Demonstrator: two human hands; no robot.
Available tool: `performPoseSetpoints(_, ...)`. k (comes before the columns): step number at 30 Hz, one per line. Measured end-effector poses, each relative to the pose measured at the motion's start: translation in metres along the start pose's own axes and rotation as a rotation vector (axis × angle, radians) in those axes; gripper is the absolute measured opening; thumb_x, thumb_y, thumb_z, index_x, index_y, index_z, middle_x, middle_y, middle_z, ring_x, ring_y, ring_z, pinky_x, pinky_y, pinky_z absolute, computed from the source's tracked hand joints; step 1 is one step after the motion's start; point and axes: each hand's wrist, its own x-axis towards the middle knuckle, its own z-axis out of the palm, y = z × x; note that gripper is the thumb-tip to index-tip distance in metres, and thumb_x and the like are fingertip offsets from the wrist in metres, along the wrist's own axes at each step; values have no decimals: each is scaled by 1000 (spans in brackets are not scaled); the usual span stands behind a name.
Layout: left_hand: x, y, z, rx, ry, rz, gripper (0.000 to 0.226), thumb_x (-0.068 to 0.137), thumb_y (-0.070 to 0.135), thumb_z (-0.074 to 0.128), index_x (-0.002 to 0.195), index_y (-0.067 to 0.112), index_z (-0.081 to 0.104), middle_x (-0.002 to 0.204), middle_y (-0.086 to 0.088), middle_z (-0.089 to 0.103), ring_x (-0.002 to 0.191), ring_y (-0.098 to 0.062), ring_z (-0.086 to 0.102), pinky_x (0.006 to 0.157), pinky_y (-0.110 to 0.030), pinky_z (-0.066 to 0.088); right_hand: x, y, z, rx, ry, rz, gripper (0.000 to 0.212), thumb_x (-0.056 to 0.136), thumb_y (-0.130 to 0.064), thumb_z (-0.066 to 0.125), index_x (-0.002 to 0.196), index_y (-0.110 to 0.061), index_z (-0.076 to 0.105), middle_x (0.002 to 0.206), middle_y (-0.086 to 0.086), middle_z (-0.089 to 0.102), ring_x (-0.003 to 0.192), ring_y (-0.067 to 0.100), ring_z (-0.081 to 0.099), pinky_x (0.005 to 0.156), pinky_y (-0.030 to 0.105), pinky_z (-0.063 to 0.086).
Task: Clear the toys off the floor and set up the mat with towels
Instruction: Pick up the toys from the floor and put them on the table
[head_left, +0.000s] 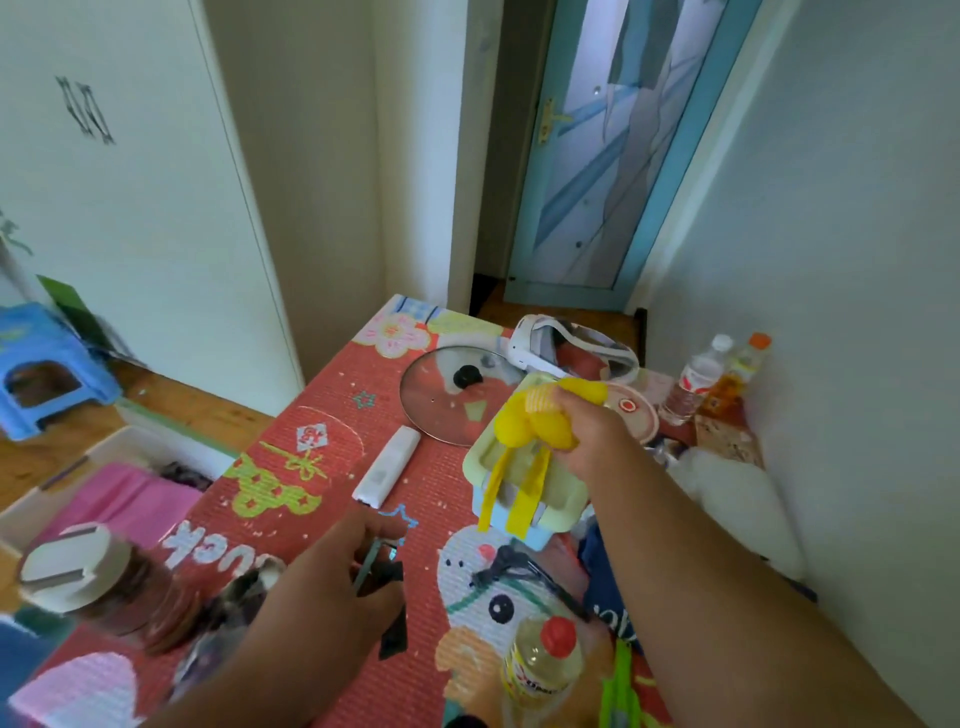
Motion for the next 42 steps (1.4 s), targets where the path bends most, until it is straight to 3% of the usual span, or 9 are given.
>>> performPoseSetpoints(5,5,-11,9,-3,16,-69,43,73,6,73,91,43,62,83,21,67,64,-6,64,53,-12,49,37,38,-21,-473,175,81,68,71,-41,82,122,-4,58,127,20,61,107,37,62,91,49,52)
performPoseSetpoints(11,10,1,27,-54,-7,-65,37,80,15,73,96,45,59,79,7,67,59,-1,62,43,-10,42,-7,28,-24,-1213,498,-446,74,76,-59,65,127,-8,47,126,19,55,115,40,52,91,49,47)
performPoseSetpoints(14,17,10,33,-246,-23,-87,34,81,9,71,98,37,62,80,9,68,65,-11,64,56,-28,49,-56,34,-15,-1044,253,-730,44,84,-53,59,106,-15,61,102,7,64,95,27,59,80,41,48)
performPoseSetpoints(19,33,21,51,-543,-15,-141,28,82,0,68,99,20,59,84,-6,66,55,-15,59,50,-28,44,-131,71,-17,-605,-687,-129,34,82,-50,65,99,-21,65,88,3,72,72,21,68,57,30,45)
performPoseSetpoints(27,54,17,104,-712,-193,-185,33,84,-9,63,107,14,58,81,-5,63,69,-18,61,48,-24,41,-118,79,-63,-394,-414,-167,15,91,-3,62,105,-8,62,78,13,66,63,19,62,50,26,47)
performPoseSetpoints(30,68,12,108,-611,-172,-146,31,83,-6,64,103,18,61,73,4,67,69,-15,63,49,-22,42,-99,66,-83,-421,-303,-244,13,90,-5,65,101,-10,64,81,13,69,65,16,64,53,24,50)
performPoseSetpoints(34,74,-21,108,-98,-141,4,31,88,-1,54,99,28,62,92,2,68,76,-15,67,53,-22,50,-73,80,-133,-880,-4,-371,16,84,-18,74,96,-21,64,83,-6,68,78,8,63,67,21,47)
performPoseSetpoints(39,62,-85,131,563,-440,86,53,87,4,49,136,23,51,141,-3,51,129,-20,46,108,-28,33,-68,151,-171,-1148,-8,-220,19,78,-21,77,91,-20,63,83,-6,63,79,14,61,59,16,39)
performPoseSetpoints(42,56,-106,150,719,-592,134,55,90,11,49,142,25,44,152,-1,37,139,-18,34,111,-25,24,-71,181,-166,-1266,-26,-190,25,81,-28,73,103,-21,63,98,1,69,91,21,64,76,34,51)
